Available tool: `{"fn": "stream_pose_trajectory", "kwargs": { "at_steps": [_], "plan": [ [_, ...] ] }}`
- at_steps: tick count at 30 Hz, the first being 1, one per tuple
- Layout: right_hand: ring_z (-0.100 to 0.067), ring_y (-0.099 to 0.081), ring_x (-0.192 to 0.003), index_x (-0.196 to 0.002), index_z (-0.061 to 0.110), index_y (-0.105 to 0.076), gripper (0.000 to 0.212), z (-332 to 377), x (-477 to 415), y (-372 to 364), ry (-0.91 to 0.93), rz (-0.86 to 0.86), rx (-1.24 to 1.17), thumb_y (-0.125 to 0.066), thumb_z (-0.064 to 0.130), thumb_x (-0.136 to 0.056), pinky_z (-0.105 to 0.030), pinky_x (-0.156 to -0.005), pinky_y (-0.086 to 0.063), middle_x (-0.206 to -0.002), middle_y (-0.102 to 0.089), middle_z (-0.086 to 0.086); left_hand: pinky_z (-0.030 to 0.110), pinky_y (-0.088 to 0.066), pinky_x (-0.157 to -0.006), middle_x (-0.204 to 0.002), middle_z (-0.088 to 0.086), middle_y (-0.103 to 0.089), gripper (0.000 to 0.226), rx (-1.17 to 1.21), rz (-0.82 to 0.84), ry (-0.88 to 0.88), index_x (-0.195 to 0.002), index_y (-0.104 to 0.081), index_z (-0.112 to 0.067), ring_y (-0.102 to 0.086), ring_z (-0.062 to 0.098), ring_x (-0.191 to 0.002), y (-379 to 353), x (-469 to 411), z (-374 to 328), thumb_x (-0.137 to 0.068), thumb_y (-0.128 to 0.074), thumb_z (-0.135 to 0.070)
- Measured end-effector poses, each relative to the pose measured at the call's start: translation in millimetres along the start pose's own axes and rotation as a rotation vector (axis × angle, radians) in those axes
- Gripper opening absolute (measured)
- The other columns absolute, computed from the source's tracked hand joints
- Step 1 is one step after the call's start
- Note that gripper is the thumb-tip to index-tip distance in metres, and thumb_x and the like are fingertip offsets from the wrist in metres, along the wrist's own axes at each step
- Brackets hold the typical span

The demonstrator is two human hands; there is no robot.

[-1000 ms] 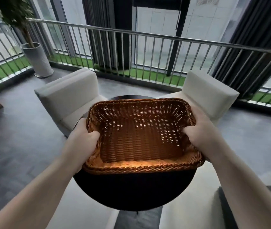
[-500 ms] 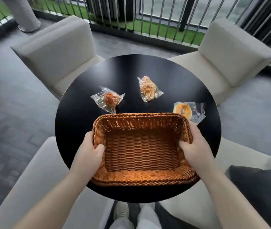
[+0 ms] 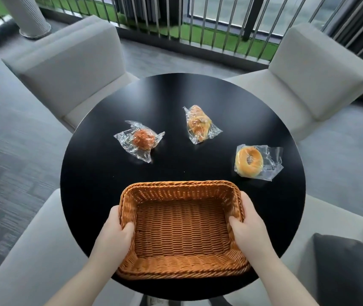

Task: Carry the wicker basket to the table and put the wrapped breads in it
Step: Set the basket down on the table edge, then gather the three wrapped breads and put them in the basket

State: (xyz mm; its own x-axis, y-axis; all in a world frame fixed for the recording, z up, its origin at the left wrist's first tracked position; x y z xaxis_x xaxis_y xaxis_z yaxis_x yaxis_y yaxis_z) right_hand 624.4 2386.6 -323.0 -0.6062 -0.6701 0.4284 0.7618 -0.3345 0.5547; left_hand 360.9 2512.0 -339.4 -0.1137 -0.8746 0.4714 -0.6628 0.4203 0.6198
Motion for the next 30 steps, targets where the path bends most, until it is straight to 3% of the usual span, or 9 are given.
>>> {"fn": "stream_pose_trajectory", "kwargs": {
  "at_steps": [4,12,15,18,20,23,28,30],
  "plan": [
    [-0.016,-0.051,-0.138,-0.158,0.031,-0.034,0.056,-12.1,2.1,-10.6,-0.036,0.015,0.012,-0.052,0.021,-0.105,-0.039,-0.114,-0.041,-0.151,-0.051,0.009,0.019,-0.047,-0.061,-0.098,-0.011,-0.063,0.017,-0.004,0.009,0.024,-0.114,-0.047,-0.029,-0.063,0.009,-0.085,-6.6,-0.5,16.2,-0.105,-0.050,-0.015],
    [-0.017,-0.049,-0.139,-0.158,0.031,-0.033,0.057,-29.7,4.4,-23.8,-0.075,0.011,0.001,-0.053,0.020,-0.105,-0.040,-0.115,-0.040,-0.154,-0.049,0.007,0.018,-0.045,-0.062,-0.100,-0.008,-0.061,0.013,-0.035,0.025,0.041,-0.113,-0.047,-0.026,-0.061,0.009,-0.086,-16.0,-5.6,30.9,-0.105,-0.051,-0.016],
    [-0.014,-0.051,-0.133,-0.156,0.032,-0.033,0.062,-31.8,2.0,-21.2,-0.066,0.034,-0.011,-0.060,0.034,-0.100,-0.037,-0.110,-0.045,-0.150,-0.048,0.008,0.026,-0.051,-0.076,-0.106,-0.006,-0.059,0.017,-0.011,0.058,0.028,-0.115,-0.047,-0.027,-0.061,0.014,-0.098,-12.0,-5.6,35.2,-0.103,-0.058,-0.026],
    [-0.013,-0.055,-0.113,-0.156,0.028,-0.032,0.081,-36.9,-5.2,-0.2,-0.101,-0.086,-0.111,-0.058,0.058,-0.086,-0.031,-0.090,-0.053,-0.143,-0.047,-0.001,0.039,-0.052,-0.093,-0.124,0.001,-0.056,0.043,0.135,0.022,0.089,-0.134,-0.045,-0.025,-0.058,0.024,-0.115,4.3,-27.2,37.3,-0.100,-0.051,-0.051],
    [-0.022,-0.059,-0.112,-0.157,0.028,-0.030,0.088,-41.5,-18.6,23.0,-0.141,-0.288,-0.207,-0.054,0.065,-0.081,-0.044,-0.096,-0.053,-0.147,-0.043,-0.009,0.053,-0.048,-0.104,-0.143,0.017,-0.053,0.059,0.379,-0.134,0.211,-0.152,-0.040,-0.013,-0.057,0.039,-0.126,23.2,-55.1,35.4,-0.106,-0.037,-0.049],
    [-0.035,-0.054,-0.127,-0.159,0.033,-0.024,0.085,-39.9,-47.9,53.3,-0.142,-0.454,-0.295,-0.051,0.066,-0.085,-0.057,-0.106,-0.047,-0.156,-0.033,-0.009,0.054,-0.042,-0.108,-0.154,0.022,-0.042,0.085,0.585,-0.266,0.154,-0.159,-0.030,-0.015,-0.051,0.042,-0.134,52.5,-85.5,19.0,-0.093,-0.032,-0.069],
    [-0.034,-0.034,-0.147,-0.160,0.039,-0.019,0.081,-17.2,-93.8,66.0,-0.042,-0.420,-0.303,-0.055,0.059,-0.090,-0.055,-0.114,-0.035,-0.167,-0.019,-0.005,0.051,-0.037,-0.115,-0.162,0.014,-0.035,0.092,0.642,-0.272,0.042,-0.162,-0.026,-0.023,-0.046,0.037,-0.140,64.0,-128.3,-23.4,-0.087,-0.028,-0.077],
    [-0.036,-0.035,-0.147,-0.161,0.038,-0.020,0.082,-9.9,-107.9,59.7,-0.021,-0.382,-0.297,-0.058,0.054,-0.090,-0.052,-0.114,-0.034,-0.167,-0.016,-0.005,0.052,-0.034,-0.118,-0.161,0.010,-0.036,0.085,0.649,-0.208,0.033,-0.163,-0.023,-0.027,-0.046,0.035,-0.140,53.3,-142.9,-39.2,-0.093,-0.026,-0.076]
  ]
}}
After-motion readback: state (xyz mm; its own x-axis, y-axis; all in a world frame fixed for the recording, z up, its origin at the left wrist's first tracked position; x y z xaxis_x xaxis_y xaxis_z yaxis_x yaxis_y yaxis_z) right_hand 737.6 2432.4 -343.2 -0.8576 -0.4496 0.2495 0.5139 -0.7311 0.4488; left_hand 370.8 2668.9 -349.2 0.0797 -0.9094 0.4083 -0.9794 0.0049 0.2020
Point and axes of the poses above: each hand's wrist, its own x-axis away from the middle knuckle, its own y-axis out of the back of the hand, z = x × y, the point moved 1 cm from there along -x, towards the middle knuckle
